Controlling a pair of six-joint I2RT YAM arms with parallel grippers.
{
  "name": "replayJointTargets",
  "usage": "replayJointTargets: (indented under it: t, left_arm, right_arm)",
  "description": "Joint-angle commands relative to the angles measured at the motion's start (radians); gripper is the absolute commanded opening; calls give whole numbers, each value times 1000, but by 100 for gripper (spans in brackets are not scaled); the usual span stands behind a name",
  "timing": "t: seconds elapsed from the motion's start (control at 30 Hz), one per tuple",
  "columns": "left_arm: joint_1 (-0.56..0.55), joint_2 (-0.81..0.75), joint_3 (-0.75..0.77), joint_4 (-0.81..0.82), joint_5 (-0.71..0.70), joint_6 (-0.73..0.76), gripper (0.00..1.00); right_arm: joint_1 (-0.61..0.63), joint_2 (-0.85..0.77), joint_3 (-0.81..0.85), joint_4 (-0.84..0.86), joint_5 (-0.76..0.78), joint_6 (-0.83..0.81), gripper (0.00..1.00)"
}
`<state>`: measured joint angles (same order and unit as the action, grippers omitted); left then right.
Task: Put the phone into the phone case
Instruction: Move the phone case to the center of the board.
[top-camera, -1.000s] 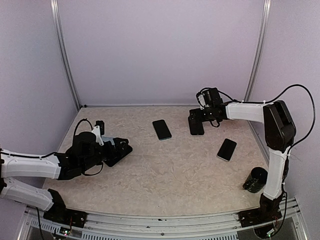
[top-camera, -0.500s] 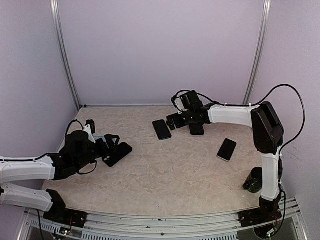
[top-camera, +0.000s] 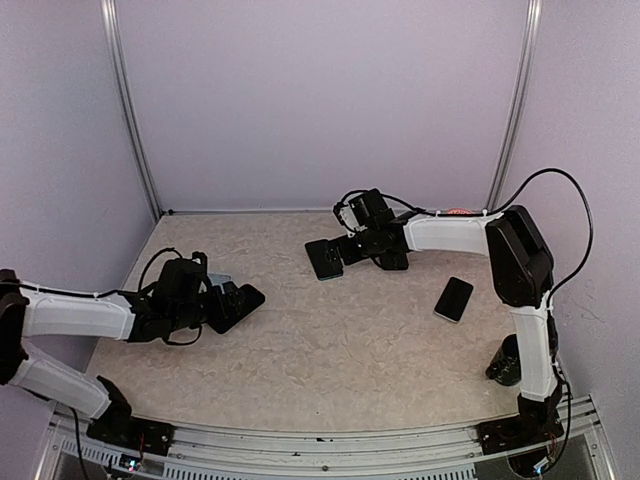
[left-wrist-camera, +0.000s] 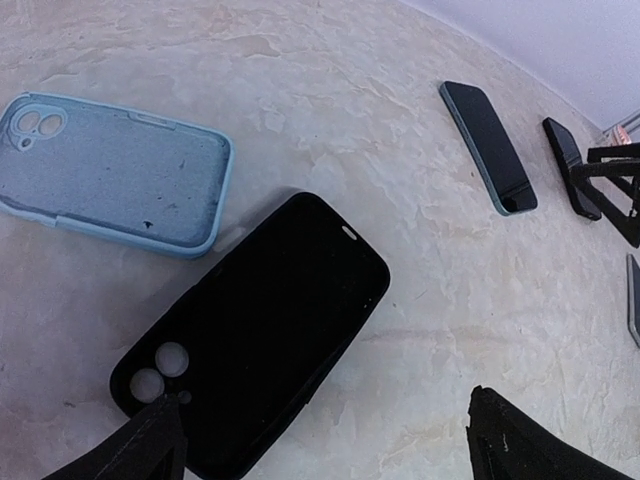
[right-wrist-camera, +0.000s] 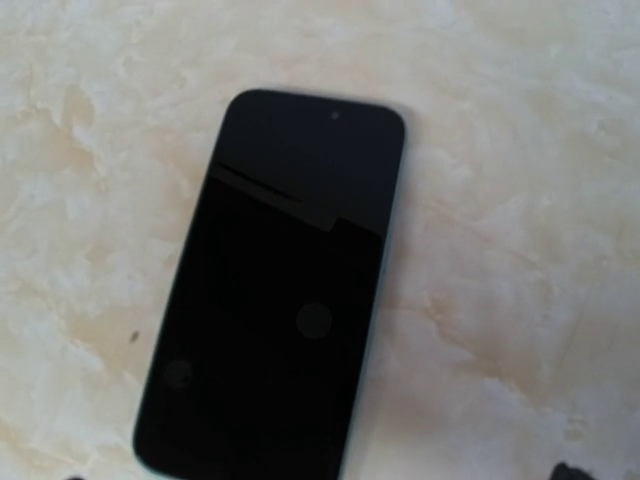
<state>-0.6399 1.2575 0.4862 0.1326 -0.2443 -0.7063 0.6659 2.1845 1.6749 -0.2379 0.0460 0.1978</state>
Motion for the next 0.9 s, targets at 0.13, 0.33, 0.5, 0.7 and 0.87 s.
replayJointTargets:
  t: [0.13,0.33,0.5,0.7,0.87]
  left_arm:
    - [4,238,184,-62,85,177,87]
    - [3,377,311,-88,89,167,84]
    - [3,473,424,-126,122,112,81]
    - [3,585,551,-259,121,60,72]
    - [3,628,598,-343,89,13,69]
  right_arm:
    - [4,-23,-32,0,19,-21,100]
    - [-9,-79,-124,20,38,-27,100]
    - [-31,-163,-225,48,55,-26,100]
    - [-65,-280,-345,83,66,-15,100]
    - [-79,-358,-409,107,70,-8,100]
